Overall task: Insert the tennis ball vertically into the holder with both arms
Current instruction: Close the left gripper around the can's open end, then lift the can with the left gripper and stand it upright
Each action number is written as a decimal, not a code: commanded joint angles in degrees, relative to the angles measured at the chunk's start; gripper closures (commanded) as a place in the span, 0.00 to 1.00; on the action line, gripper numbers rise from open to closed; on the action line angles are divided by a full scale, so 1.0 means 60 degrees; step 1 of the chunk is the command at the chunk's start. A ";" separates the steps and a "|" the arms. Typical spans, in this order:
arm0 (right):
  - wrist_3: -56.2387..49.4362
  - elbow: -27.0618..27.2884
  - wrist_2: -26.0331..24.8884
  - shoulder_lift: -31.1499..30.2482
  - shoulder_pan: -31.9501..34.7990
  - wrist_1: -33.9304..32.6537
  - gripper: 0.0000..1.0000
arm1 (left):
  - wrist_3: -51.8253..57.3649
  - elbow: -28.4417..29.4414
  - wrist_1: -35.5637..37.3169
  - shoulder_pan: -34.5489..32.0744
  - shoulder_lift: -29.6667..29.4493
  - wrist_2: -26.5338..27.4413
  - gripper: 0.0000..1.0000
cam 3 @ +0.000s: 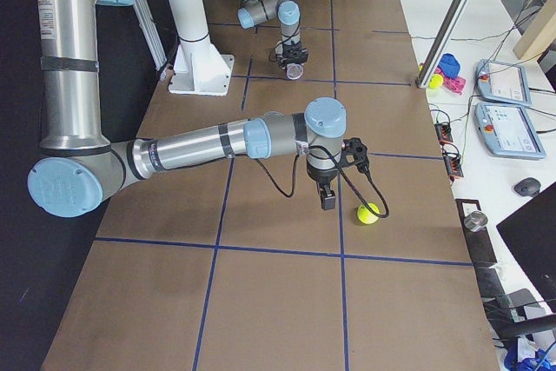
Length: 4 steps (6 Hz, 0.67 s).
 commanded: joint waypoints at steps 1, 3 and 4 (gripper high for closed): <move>0.0010 0.0000 -0.0004 0.0021 -0.0016 0.0000 0.00 | -0.0018 -0.1061 -0.0033 -0.1295 -0.0002 -0.1284 0.32; 0.0010 0.0000 -0.0004 0.0021 -0.0031 0.0000 0.00 | -0.0933 -0.1595 -0.1864 -0.2633 -0.0046 -0.2797 0.31; 0.0025 0.0000 0.0011 0.0035 -0.0031 0.0000 0.00 | -0.2203 -0.1566 -0.3865 -0.2682 0.0012 -0.2832 0.31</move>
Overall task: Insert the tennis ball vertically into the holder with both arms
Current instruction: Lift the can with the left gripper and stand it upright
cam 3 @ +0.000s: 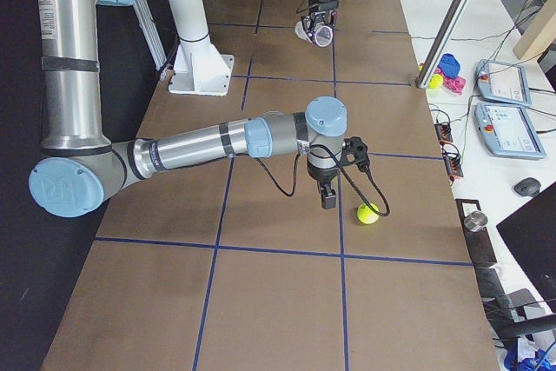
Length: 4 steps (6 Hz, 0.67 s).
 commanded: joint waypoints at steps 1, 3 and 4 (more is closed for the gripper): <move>0.0010 0.0000 0.0011 0.0009 -0.0002 0.0000 0.00 | -0.1871 -0.0035 -0.3309 -0.0221 0.0271 -0.0267 0.31; 0.0010 0.0015 0.0026 0.0009 -0.0002 0.0000 0.00 | -0.2523 0.0082 -0.7130 -0.0104 0.1235 -0.0108 0.30; 0.0010 0.0030 0.0040 0.0009 -0.0002 0.0015 0.00 | -0.2509 0.0155 -0.8424 0.0042 0.1631 -0.0019 0.30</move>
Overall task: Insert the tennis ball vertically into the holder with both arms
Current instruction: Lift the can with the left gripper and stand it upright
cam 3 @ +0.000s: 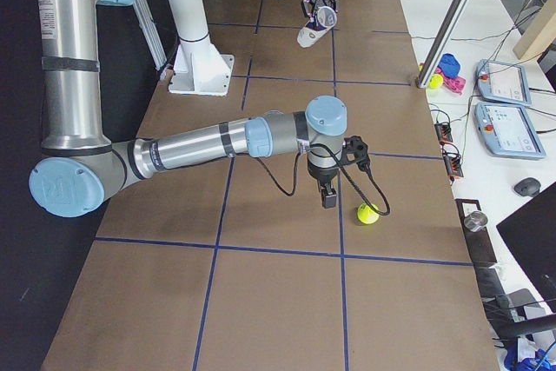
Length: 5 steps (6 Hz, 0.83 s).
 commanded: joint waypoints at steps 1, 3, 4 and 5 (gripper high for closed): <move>0.0000 -0.0004 0.0011 0.0000 0.0000 0.0011 0.00 | -0.0066 0.0430 -0.2776 0.0427 0.0645 0.0612 0.29; 0.0000 -0.0019 0.0011 0.0000 0.0000 0.0011 0.00 | -0.0037 0.2327 -0.6492 0.1290 0.0896 0.2135 0.28; 0.0000 -0.0019 0.0011 0.0000 0.0000 -0.0004 0.00 | -0.0037 0.3251 -0.7902 0.1570 0.0882 0.2750 0.28; 0.0000 -0.0019 0.0011 0.0000 0.0000 -0.0004 0.00 | -0.0008 0.3696 -0.8583 0.1717 0.0867 0.3017 0.28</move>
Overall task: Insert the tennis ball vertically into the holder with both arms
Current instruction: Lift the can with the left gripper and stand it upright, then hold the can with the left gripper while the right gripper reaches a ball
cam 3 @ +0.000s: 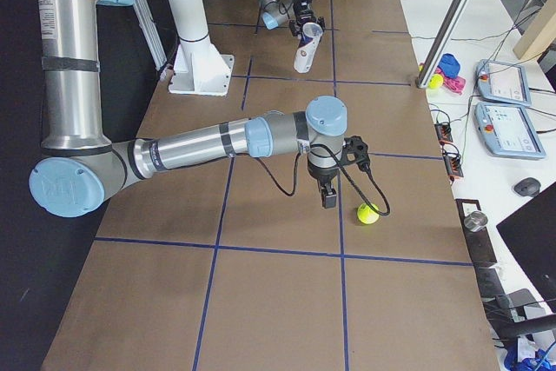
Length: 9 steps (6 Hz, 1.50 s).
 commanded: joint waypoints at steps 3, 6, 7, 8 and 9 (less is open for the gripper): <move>0.0000 -0.0001 0.0015 0.0000 0.0000 -0.0004 0.00 | 0.0037 0.1840 -0.2518 0.0692 -0.0080 0.1491 0.28; 0.0116 0.0013 0.0044 0.0246 -0.0174 -0.0018 0.00 | -0.0007 0.1858 -0.2536 0.0694 -0.0095 0.1758 0.20; 0.0697 -0.0001 0.0029 0.0698 -0.0553 -0.0004 0.00 | -0.0022 0.1843 -0.2536 0.0694 -0.0095 0.1758 0.19; 0.1559 0.0013 -0.0043 0.1037 -0.1224 0.0011 0.00 | -0.0036 0.1799 -0.2522 0.0694 -0.0080 0.1758 0.17; 0.2002 -0.0030 -0.0377 0.1576 -0.1926 0.0011 0.00 | -0.0036 0.1799 -0.2521 0.0694 -0.0066 0.1758 0.16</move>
